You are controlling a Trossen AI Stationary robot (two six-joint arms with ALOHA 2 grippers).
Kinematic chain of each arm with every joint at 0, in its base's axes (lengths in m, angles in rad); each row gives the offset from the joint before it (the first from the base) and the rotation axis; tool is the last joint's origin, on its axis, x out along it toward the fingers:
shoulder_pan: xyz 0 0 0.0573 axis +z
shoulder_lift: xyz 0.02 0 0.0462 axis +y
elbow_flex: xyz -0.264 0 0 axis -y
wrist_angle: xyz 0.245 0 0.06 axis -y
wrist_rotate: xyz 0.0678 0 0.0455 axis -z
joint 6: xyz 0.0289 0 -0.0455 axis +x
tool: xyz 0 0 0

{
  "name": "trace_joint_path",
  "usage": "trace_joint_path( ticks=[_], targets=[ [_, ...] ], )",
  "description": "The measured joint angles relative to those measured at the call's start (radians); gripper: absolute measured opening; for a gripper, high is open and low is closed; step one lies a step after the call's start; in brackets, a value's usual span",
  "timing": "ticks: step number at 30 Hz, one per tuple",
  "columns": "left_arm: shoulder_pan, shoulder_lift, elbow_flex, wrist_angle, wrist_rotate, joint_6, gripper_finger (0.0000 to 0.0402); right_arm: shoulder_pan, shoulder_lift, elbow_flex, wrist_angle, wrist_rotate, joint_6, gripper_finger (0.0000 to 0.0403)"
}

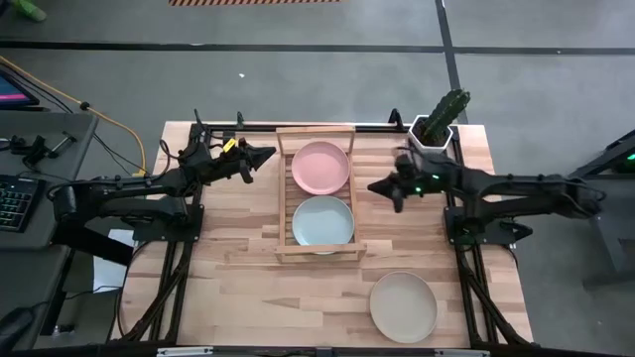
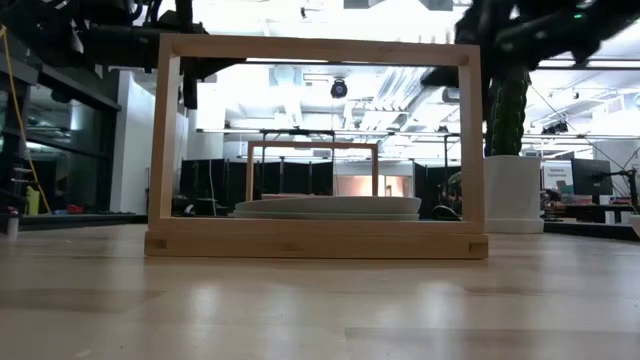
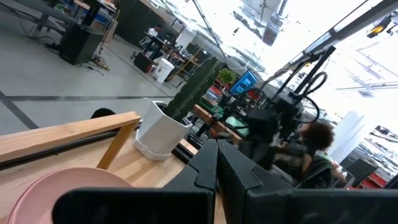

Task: Place and stack plates onto a shelf
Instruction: Stack the white plate on top of the blue plate on the shelf

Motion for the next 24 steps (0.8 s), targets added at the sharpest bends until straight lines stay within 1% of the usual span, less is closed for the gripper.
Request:
trace_joint_path(
  ticks=[2,4,7,12,14,17,19,20,24],
  targets=[
    [0.0,0.0,0.0,0.0,0.0,0.0,0.0,0.016,-0.061,-0.049,0.107,0.012,0.035,0.0],
    [0.0,0.0,0.0,0.0,-0.001,0.0,0.0,0.021,-0.102,-0.079,0.165,0.037,0.058,0.0],
    [0.0,0.0,0.0,0.0,0.0,0.0,0.0,0.021,-0.134,-0.083,0.164,0.069,0.063,0.0],
    [0.0,0.0,0.0,-0.001,-0.001,0.0,0.0,0.021,-0.131,-0.083,0.178,0.069,0.074,0.0],
    [0.0,0.0,0.0,-0.002,-0.001,0.0,0.0,0.021,-0.127,-0.083,0.179,0.049,0.087,0.0],
    [0.0,0.0,0.0,-0.004,-0.001,0.0,0.0,0.022,-0.127,-0.078,0.181,-0.032,0.138,0.0006],
    [0.0,0.0,0.0,-0.006,-0.001,0.0,0.0,0.035,-0.127,-0.051,0.121,-0.093,0.177,0.0021],
    [0.0,0.0,0.0,-0.007,-0.001,0.0,0.0,0.049,-0.127,-0.031,0.063,-0.122,0.185,0.0031],
    [0.0,0.0,0.0,-0.007,-0.001,0.0,0.0,0.139,-0.127,0.054,-0.246,-0.194,0.198,0.0088]
  ],
)
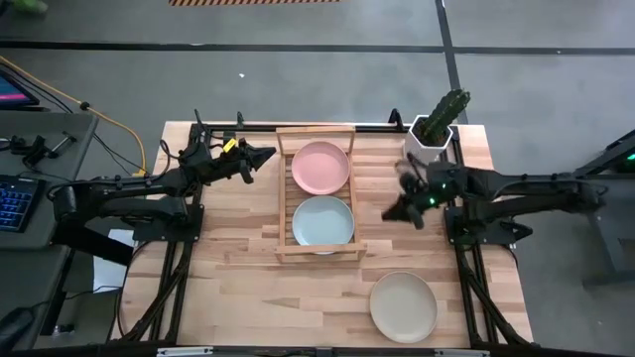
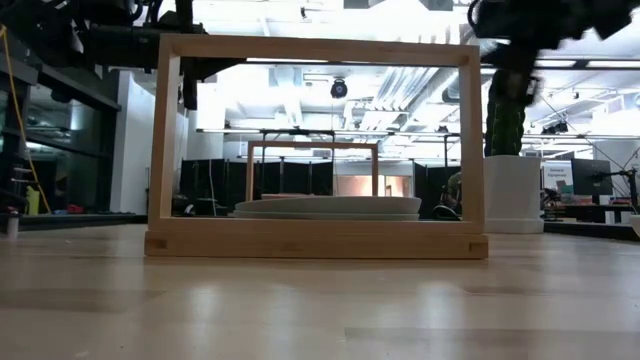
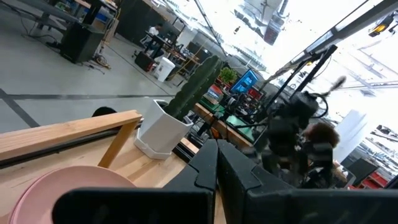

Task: Place and stack plates onto a shelf
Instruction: Stack the white plate on top of the blue plate on the shelf

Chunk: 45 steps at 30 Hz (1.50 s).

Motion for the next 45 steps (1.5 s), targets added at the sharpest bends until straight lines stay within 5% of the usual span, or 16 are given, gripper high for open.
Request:
trace_joint_path(
  ticks=[7,16,45],
  targets=[
    [0.0,0.0,0.0,0.0,0.0,0.0,0.0,0.282,0.007,0.009,-0.362,0.018,0.195,0.0174],
    [0.0,0.0,0.0,0.0,0.0,0.0,0.0,0.572,0.031,-0.141,-0.35,0.107,0.474,0.0204],
    [0.0,0.0,0.0,-0.001,0.0,0.0,0.0001,0.729,0.411,-0.2,-0.062,0.203,0.653,0.0198]
  ],
)
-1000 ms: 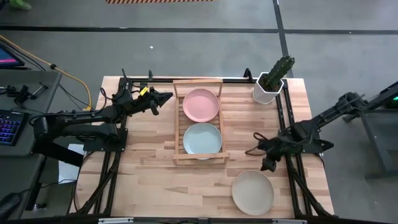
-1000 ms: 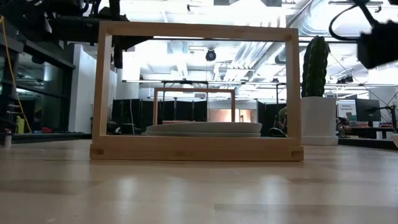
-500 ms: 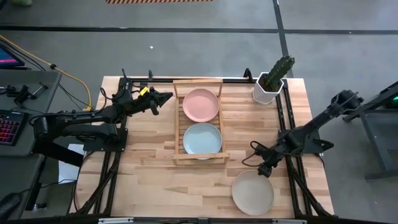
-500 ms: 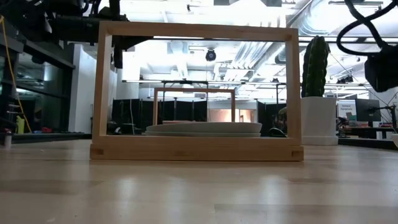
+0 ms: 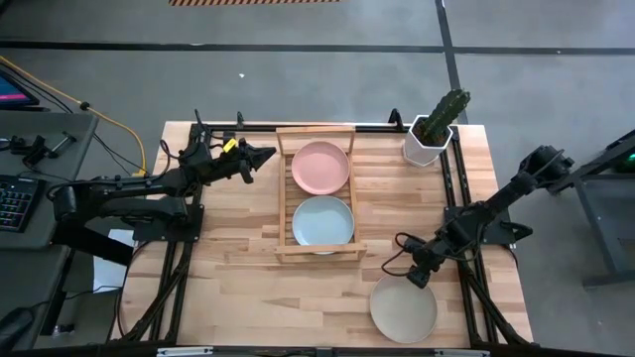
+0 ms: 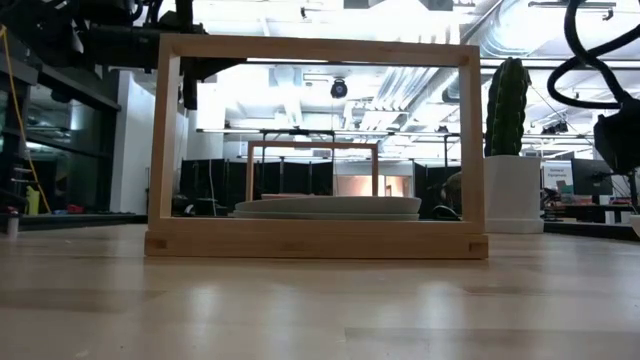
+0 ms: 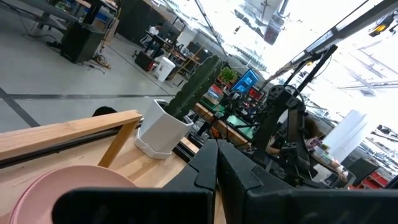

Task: Place and stack plates onto a shelf
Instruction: Stack the white plate on top of the blue plate on the shelf

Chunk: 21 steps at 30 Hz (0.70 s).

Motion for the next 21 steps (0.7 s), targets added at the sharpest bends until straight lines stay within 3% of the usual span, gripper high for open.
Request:
trace_joint_path(
  ticks=[3,9,15,21],
  targets=[
    [0.0,0.0,0.0,0.0,0.0,0.0,0.0001,0.0,0.001,0.0,-0.001,-0.005,0.001,0.0164],
    [0.0,0.0,0.0,0.0,0.0,0.0,0.0001,0.0,-0.014,-0.003,0.019,-0.081,-0.048,0.0015],
    [0.0,0.0,0.0,0.0,0.0,0.0,0.0001,-0.003,-0.114,-0.003,0.038,-0.192,-0.155,0.0004],
    [0.0,0.0,0.0,-0.003,0.0,0.0,0.0001,-0.003,-0.277,-0.003,0.162,-0.256,-0.158,0.0002]
  ],
)
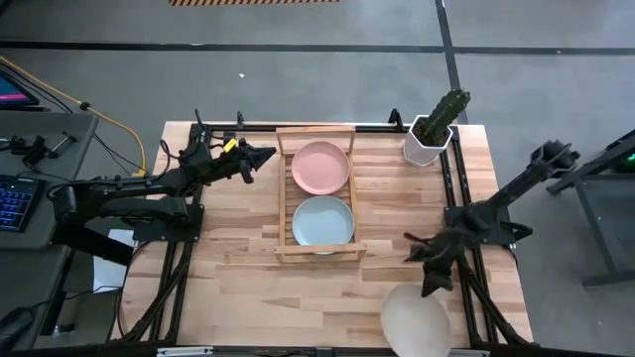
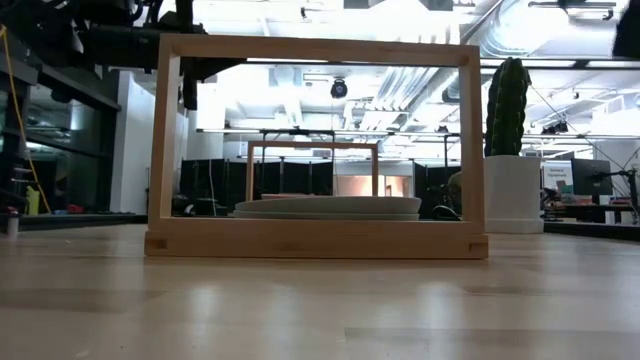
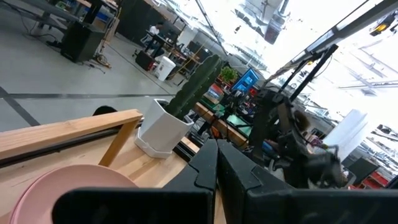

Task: Place and stack plates onto a shelf
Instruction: Stack the white plate on top of the blue plate on the shelf

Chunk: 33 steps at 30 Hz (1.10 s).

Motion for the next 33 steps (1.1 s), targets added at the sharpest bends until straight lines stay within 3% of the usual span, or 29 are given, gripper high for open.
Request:
trace_joint_path(
  ticks=[7,13,19,24,33],
  targets=[
    [0.0,0.0,0.0,0.001,0.0,0.0,0.0,-0.075,-0.176,0.001,0.221,0.026,0.126,0.0],
    [0.0,0.0,0.0,0.003,0.006,-0.043,0.0,-0.306,-0.188,0.038,0.263,0.074,0.05,0.0],
    [0.0,0.0,0.0,0.014,0.049,-0.079,0.0,-0.623,-0.085,0.217,0.24,0.077,-0.203,0.0],
    [0.0,0.0,0.002,0.108,0.049,-0.073,0.0,-0.831,0.067,0.387,0.085,0.124,-0.359,0.0],
    [0.0,-0.001,0.199,0.074,0.133,0.152,0.0,-0.952,0.34,0.528,-0.185,0.26,-0.43,0.0]
  ],
)
